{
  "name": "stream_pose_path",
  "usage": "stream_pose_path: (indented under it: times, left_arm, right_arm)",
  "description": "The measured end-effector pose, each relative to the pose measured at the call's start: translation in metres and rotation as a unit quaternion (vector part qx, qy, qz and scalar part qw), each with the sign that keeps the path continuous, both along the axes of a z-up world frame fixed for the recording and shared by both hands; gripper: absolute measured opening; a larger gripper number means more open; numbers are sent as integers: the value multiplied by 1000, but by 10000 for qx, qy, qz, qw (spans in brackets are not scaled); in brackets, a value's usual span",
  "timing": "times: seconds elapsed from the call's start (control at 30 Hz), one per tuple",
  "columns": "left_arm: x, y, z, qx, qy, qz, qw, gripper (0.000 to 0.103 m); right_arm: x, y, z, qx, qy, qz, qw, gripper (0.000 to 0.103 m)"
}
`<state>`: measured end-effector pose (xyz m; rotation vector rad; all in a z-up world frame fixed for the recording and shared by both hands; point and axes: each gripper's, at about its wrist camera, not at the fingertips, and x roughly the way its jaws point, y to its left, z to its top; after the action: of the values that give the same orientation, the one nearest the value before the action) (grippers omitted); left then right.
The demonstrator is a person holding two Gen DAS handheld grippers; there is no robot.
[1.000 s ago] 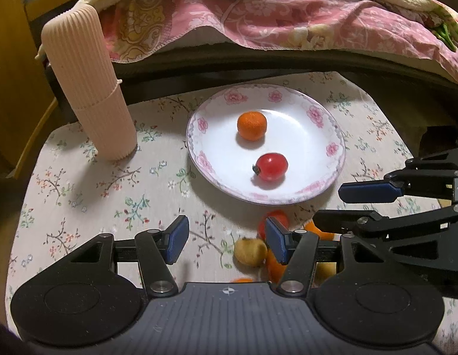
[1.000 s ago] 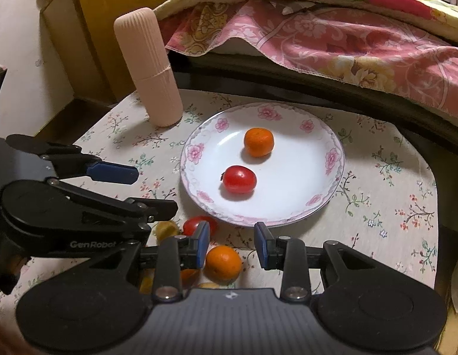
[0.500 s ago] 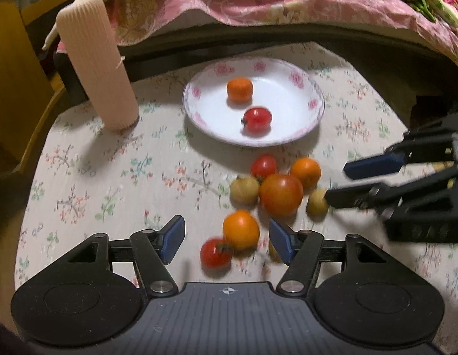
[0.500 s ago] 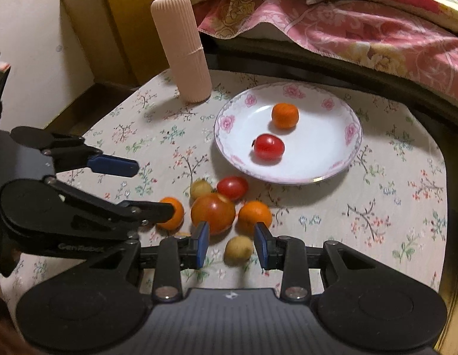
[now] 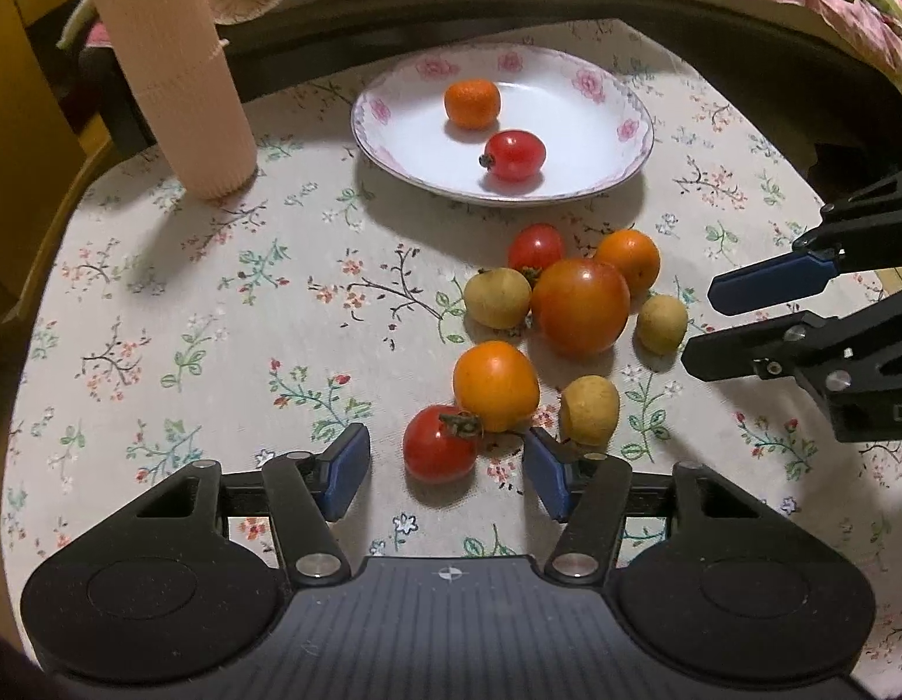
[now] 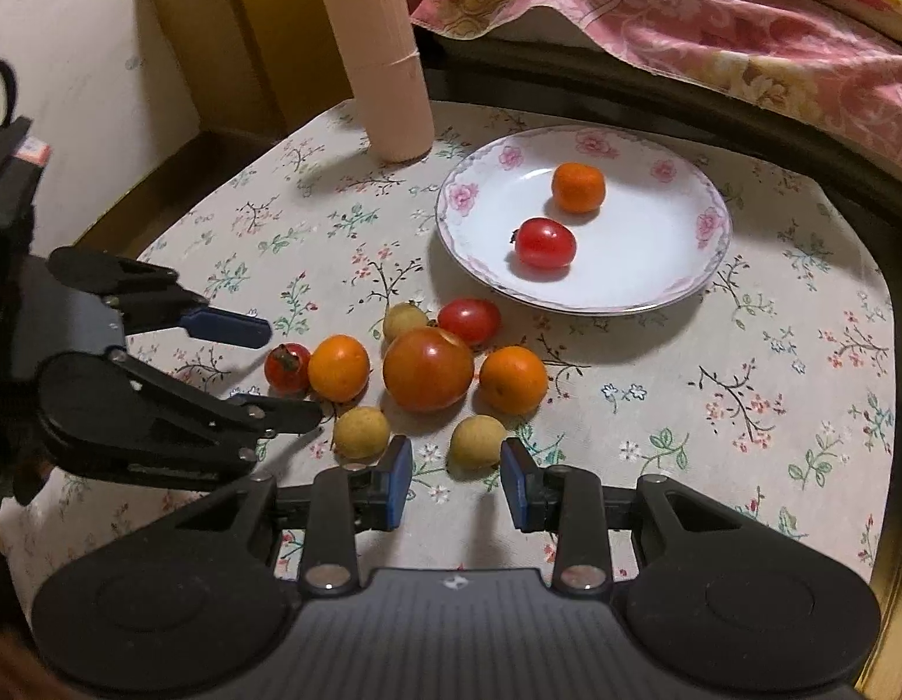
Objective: Organize fruits
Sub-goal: 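Return the left gripper to the fruits and grasp another red cherry tomato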
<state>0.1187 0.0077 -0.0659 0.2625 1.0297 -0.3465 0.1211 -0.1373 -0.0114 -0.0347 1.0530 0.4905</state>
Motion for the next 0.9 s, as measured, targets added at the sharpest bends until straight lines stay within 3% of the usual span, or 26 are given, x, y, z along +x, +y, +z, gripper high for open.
stream_pose_path:
  times: [0.13,0.43,0.9]
  left_arm:
    - [5,4,-2,-155,32,34,9999,66]
    - [2,0,2,-272,106,-9,9996,35]
    - [-5,2,0,-263,77,-114,9996,38]
  right_arm:
    - [1,0,-3,39,58,75,9999,34]
    - [2,-8,-12,104,145,178,9997,34]
    - [18,1,-26,-44,88,66,9999,36]
